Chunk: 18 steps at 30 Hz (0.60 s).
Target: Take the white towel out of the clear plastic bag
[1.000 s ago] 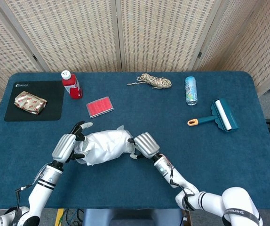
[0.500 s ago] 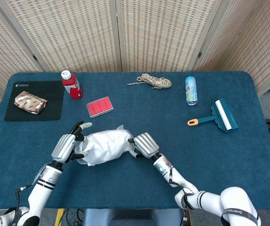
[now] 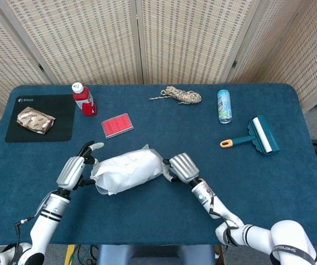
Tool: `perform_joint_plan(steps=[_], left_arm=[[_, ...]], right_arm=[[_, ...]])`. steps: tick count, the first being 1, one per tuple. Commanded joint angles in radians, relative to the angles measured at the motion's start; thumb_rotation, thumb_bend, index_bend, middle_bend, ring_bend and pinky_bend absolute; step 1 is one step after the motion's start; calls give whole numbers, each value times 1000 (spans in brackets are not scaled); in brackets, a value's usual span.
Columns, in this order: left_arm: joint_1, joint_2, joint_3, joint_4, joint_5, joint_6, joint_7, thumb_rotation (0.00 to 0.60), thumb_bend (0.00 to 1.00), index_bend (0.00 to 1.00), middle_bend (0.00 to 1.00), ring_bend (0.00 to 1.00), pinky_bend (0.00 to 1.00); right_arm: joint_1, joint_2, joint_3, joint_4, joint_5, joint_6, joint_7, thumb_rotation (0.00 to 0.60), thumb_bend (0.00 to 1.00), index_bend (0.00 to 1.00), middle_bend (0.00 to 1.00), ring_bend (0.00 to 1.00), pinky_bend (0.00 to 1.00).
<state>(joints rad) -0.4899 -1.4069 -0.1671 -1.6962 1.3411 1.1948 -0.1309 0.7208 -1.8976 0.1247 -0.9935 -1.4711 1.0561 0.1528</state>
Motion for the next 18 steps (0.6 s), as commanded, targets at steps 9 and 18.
perform_joint_plan(steps=[9, 18], left_arm=[[-5, 4, -28, 2, -31, -7, -16, 600, 653, 801, 157, 55, 328], [2, 4, -27, 17, -50, -10, -18, 600, 653, 801, 157, 54, 329]], right_arm=[[-71, 135, 35, -75, 63, 45, -17, 600, 467, 653, 1000, 1000, 1000], [-118, 214, 45, -97, 90, 71, -21, 600, 470, 653, 1000, 1000, 1000]])
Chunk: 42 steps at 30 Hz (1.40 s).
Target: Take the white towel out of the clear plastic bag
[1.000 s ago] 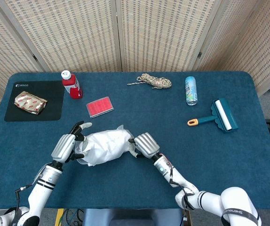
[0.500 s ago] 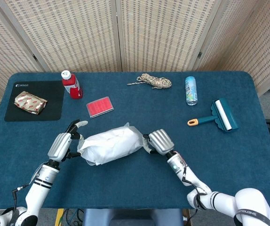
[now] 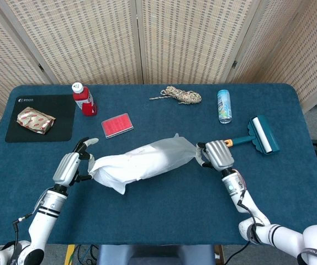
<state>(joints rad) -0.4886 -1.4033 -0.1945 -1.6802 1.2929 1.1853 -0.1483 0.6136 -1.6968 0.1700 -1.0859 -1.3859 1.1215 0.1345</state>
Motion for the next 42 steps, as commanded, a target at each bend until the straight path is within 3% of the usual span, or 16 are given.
perform_joint_plan(steps=[1, 19, 42], left_arm=[[2, 1, 0, 3, -3, 0, -1, 600, 653, 801, 157, 55, 329], [57, 34, 32, 31, -4, 16, -48, 600, 653, 800, 157, 54, 330], [66, 44, 11, 38, -11, 14, -58, 600, 653, 797, 157, 55, 331]], right_arm=[[-14, 19, -1, -6, 6, 6, -5, 600, 470, 653, 1000, 1000, 1000], [-74, 110, 1, -44, 23, 38, -15, 600, 470, 653, 1000, 1000, 1000], [-120, 149, 7, -39, 39, 51, 23, 600, 473, 653, 1000, 1000, 1000]])
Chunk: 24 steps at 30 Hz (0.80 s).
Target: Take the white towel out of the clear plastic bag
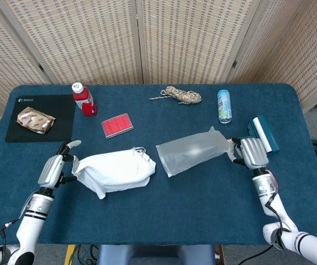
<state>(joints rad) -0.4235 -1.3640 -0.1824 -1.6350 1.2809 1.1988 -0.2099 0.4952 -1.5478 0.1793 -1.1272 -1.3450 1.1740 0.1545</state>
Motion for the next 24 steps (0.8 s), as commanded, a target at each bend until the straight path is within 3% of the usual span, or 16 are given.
perform_joint_plan(steps=[1, 3, 5, 8, 9, 11, 13, 16, 20, 24], left_arm=[[0, 5, -1, -7, 0, -1, 5, 600, 653, 795, 157, 55, 331], [0, 4, -1, -7, 2, 0, 7, 600, 653, 779, 157, 54, 332], [-2, 5, -2, -9, 6, -2, 4, 600, 650, 721, 157, 54, 332], [-1, 13, 1, -17, 15, -4, 2, 600, 644, 540, 157, 51, 332], [-2, 15, 1, -17, 16, -6, 3, 600, 627, 475, 157, 49, 332], [-2, 19, 1, -20, 22, -3, 3, 600, 511, 319, 157, 46, 331], [-1, 22, 0, -21, 24, 0, 2, 600, 377, 196, 157, 46, 331], [2, 28, -2, -23, 27, 7, 2, 600, 259, 85, 155, 46, 332], [7, 35, 1, -31, 31, 14, 15, 600, 153, 41, 130, 45, 331], [11, 46, 7, -39, 29, 19, 51, 600, 62, 4, 51, 45, 331]], right_arm=[[-2, 0, -4, 3, -4, -2, 4, 600, 470, 653, 1000, 1000, 1000], [-3, -3, -9, 8, -15, 1, 12, 600, 410, 647, 1000, 1000, 1000], [-4, -8, -13, 16, -30, 11, 26, 600, 256, 603, 1000, 1000, 1000], [-4, -6, -20, 19, -47, 16, 41, 600, 33, 435, 996, 984, 999], [-4, -3, -21, 16, -50, 17, 45, 600, 6, 366, 966, 943, 984], [-5, 6, -23, 6, -59, 21, 52, 600, 0, 285, 886, 856, 939], [-6, 15, -24, -5, -65, 25, 57, 600, 0, 169, 687, 683, 821], [-10, 31, -25, -26, -73, 32, 66, 600, 0, 62, 400, 459, 659], [-17, 52, -27, -53, -76, 36, 73, 600, 0, 48, 240, 295, 544], [-25, 68, -29, -69, -75, 39, 67, 600, 0, 48, 209, 253, 507]])
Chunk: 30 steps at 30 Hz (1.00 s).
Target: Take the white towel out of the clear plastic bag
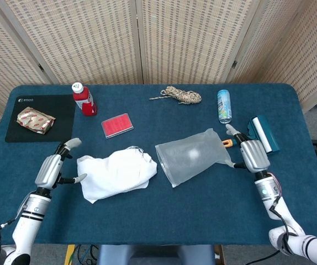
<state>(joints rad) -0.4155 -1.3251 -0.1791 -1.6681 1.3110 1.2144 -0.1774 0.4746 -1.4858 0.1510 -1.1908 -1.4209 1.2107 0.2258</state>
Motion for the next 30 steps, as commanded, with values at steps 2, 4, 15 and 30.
perform_joint_plan(steps=[2, 4, 15, 30], left_arm=[[5, 18, 4, -13, -4, 4, 29, 600, 43, 0, 18, 45, 331], [8, 30, 6, -20, -9, 3, 40, 600, 30, 0, 1, 43, 332], [53, 92, 33, -44, -2, 85, 221, 600, 30, 81, 0, 34, 332], [196, 160, 139, -23, 111, 260, 336, 600, 30, 124, 0, 35, 331]], right_arm=[[-9, 14, -3, -13, 1, 5, -8, 600, 0, 47, 209, 252, 506], [-15, 22, -3, -20, 0, 12, -7, 600, 0, 47, 209, 250, 503], [-79, 137, -27, -125, -24, 79, -22, 600, 0, 100, 220, 240, 449], [-230, 275, -105, -235, -66, 203, 38, 600, 0, 156, 279, 240, 412]])
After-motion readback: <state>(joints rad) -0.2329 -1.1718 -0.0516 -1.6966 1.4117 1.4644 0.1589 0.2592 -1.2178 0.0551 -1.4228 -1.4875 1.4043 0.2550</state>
